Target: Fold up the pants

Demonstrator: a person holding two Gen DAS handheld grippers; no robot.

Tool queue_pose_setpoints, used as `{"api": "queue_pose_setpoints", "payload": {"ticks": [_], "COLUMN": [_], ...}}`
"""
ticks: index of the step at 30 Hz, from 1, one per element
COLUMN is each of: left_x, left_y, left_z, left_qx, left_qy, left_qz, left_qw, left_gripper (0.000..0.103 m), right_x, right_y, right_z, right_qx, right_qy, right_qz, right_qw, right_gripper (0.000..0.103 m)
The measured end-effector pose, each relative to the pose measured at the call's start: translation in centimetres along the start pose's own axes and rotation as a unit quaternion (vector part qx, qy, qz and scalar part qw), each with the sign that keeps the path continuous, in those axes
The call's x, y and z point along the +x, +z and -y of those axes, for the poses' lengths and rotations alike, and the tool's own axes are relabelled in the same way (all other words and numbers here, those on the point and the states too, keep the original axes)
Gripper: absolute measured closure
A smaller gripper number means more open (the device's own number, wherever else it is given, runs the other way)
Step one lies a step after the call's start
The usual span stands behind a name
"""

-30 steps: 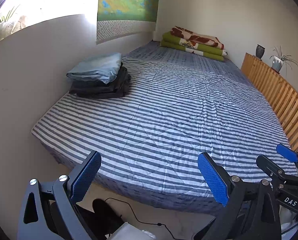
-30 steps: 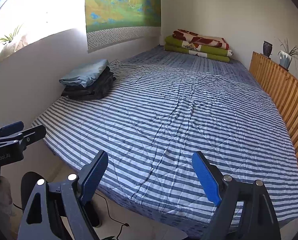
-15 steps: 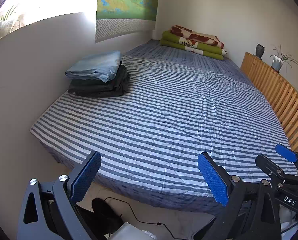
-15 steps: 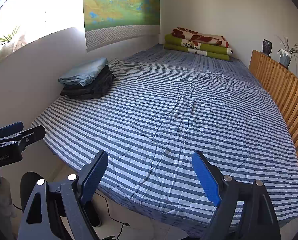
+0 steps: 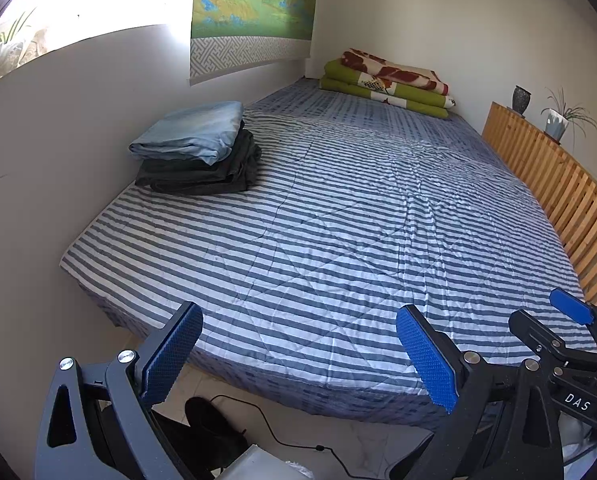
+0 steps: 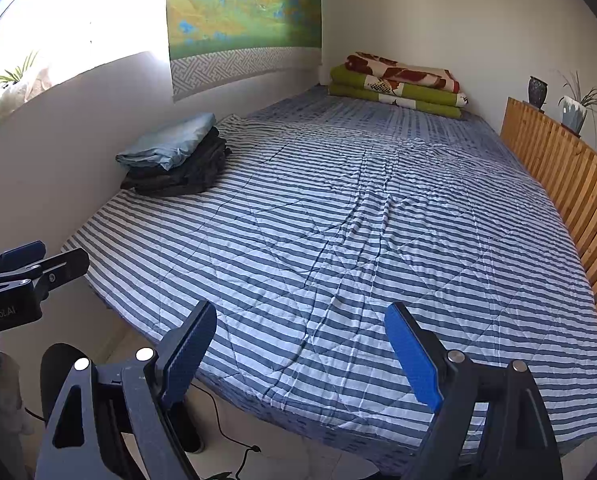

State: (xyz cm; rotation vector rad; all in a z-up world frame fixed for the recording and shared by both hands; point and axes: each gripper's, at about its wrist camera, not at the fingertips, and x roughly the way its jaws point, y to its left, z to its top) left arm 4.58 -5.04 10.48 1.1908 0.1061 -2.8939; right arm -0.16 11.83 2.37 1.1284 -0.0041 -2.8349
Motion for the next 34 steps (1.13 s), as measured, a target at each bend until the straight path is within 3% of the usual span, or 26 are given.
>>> {"api": "queue_pose_setpoints", "payload": {"ticks": [34], "left_x": [3.7], "left_y": [0.3], "left_z": [-0.2], "left_qx": [-0.009], "left_qy": [0.005], "left_qz": [-0.025], "left_qw": [0.9996], "left_gripper": [0.003], "right_x": [3.0], "right_y": [0.0], "right_z": [0.7], "right_qx": [0.011], "right_qy": [-0.006], "right_qz": [-0.024], "right_qw": [1.0], "right_gripper": [0.02]}}
